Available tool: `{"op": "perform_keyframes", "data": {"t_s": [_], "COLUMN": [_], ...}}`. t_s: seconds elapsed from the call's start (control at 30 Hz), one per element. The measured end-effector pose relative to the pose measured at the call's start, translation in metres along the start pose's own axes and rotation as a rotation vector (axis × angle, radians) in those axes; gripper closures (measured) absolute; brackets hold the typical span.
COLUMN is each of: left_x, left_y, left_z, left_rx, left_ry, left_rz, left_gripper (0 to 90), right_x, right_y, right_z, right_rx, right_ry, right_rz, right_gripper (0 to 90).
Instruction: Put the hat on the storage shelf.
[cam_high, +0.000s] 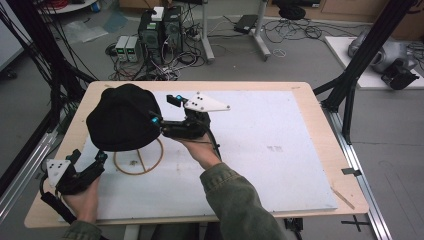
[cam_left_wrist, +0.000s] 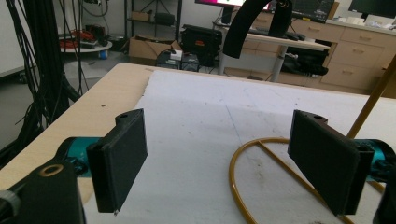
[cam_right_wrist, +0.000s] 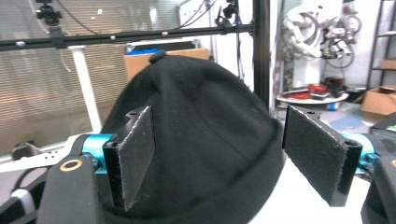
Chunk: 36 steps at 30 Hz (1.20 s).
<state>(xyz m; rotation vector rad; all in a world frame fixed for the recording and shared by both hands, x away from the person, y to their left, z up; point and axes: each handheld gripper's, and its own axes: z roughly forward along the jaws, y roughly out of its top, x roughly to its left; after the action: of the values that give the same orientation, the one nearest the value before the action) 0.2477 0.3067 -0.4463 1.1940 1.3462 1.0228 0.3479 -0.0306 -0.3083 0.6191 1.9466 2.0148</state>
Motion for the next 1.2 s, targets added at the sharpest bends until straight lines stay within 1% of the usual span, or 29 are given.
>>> {"op": "perform_keyframes", "data": {"t_s": [0.1,0.13,0.2,0.23,0.27,0.3,0.37,0.4,0.43,0.47,0.5,0.53,0.57,0.6,0.63,0.73,0.8,0.83,0.87,0.9,1.03,1.07,1.17,1.2], "left_x": [-0.001,-0.001,-0.002,-0.003,-0.003,-0.003,-0.003,-0.003,-0.003,-0.003,-0.002,-0.002,-0.002,-0.002,-0.003,-0.003,-0.003,-0.003,-0.003,-0.002,-0.003,-0.003,-0.003,-0.003], "left_y": [0.000,0.000,0.000,0.000,0.000,0.000,0.000,0.000,0.000,0.000,0.000,0.000,0.000,0.000,0.000,0.000,0.000,0.000,0.000,0.000,0.000,0.000,-0.001,-0.001], "left_z": [0.000,0.000,0.000,0.000,0.000,0.000,0.000,0.000,0.000,0.000,0.000,0.000,0.000,0.000,0.000,0.000,0.000,0.001,0.000,0.000,0.000,0.000,0.000,0.000], "left_rx": [-0.003,-0.004,-0.005,-0.001,0.001,0.001,0.004,0.004,0.001,0.001,0.002,0.003,0.003,0.003,0.001,0.004,0.005,0.002,0.002,0.003,0.002,0.002,0.006,0.007], "left_ry": [0.001,0.002,0.003,0.000,0.000,0.000,0.000,0.000,0.002,0.001,0.002,0.002,0.002,0.002,0.001,0.001,0.001,0.002,0.002,0.003,0.002,0.002,-0.001,-0.001], "left_rz": [0.004,0.017,0.020,0.029,0.035,0.035,0.033,0.033,0.032,0.031,0.030,0.030,0.031,0.031,0.030,0.033,0.033,0.031,0.030,0.029,0.029,0.029,0.032,0.032], "left_gripper": [19.9,19.9,19.9,19.9,19.9,19.9,19.9,19.9,19.9,19.9,19.9,19.9,19.9,19.9,19.9,19.9,19.9,19.9,19.9,19.9,19.9,19.9,19.9,19.9], "right_x": [-0.004,-0.007,-0.009,-0.012,-0.013,-0.013,-0.018,-0.018,-0.022,-0.022,-0.025,-0.025,-0.029,-0.029,-0.032,-0.034,-0.035,-0.037,-0.037,-0.038,-0.040,-0.041,-0.042,-0.044], "right_y": [-0.001,-0.002,-0.002,-0.004,-0.004,-0.004,-0.007,-0.007,-0.010,-0.010,-0.012,-0.012,-0.015,-0.015,-0.019,-0.023,-0.025,-0.029,-0.029,-0.033,-0.036,-0.036,-0.037,-0.040], "right_z": [-0.006,-0.013,-0.016,-0.022,-0.024,-0.024,-0.035,-0.035,-0.042,-0.042,-0.048,-0.048,-0.055,-0.055,-0.062,-0.068,-0.071,-0.077,-0.077,-0.081,-0.089,-0.092,-0.097,-0.104], "right_rx": [-0.002,0.003,0.002,0.007,0.009,0.009,0.016,0.016,0.021,0.021,0.028,0.028,0.028,0.028,0.037,0.056,0.053,0.063,0.063,0.066,0.076,0.065,0.057,0.051], "right_ry": [-0.015,-0.027,-0.035,-0.046,-0.049,-0.049,-0.068,-0.068,-0.080,-0.080,-0.092,-0.092,-0.106,-0.106,-0.120,-0.133,-0.135,-0.143,-0.143,-0.152,-0.169,-0.170,-0.180,-0.192], "right_rz": [-0.007,-0.006,-0.009,-0.006,-0.010,-0.010,-0.016,-0.016,-0.019,-0.019,-0.018,-0.018,-0.023,-0.023,-0.018,-0.017,-0.023,-0.020,-0.020,-0.019,-0.016,-0.023,-0.020,-0.016], "right_gripper": [24.9,24.9,24.9,24.9,25.0,25.0,25.2,25.2,25.6,25.6,25.6,25.6,25.6,25.6,25.6,25.5,25.6,25.6,25.6,25.5,25.2,25.2,25.2,25.2]}}
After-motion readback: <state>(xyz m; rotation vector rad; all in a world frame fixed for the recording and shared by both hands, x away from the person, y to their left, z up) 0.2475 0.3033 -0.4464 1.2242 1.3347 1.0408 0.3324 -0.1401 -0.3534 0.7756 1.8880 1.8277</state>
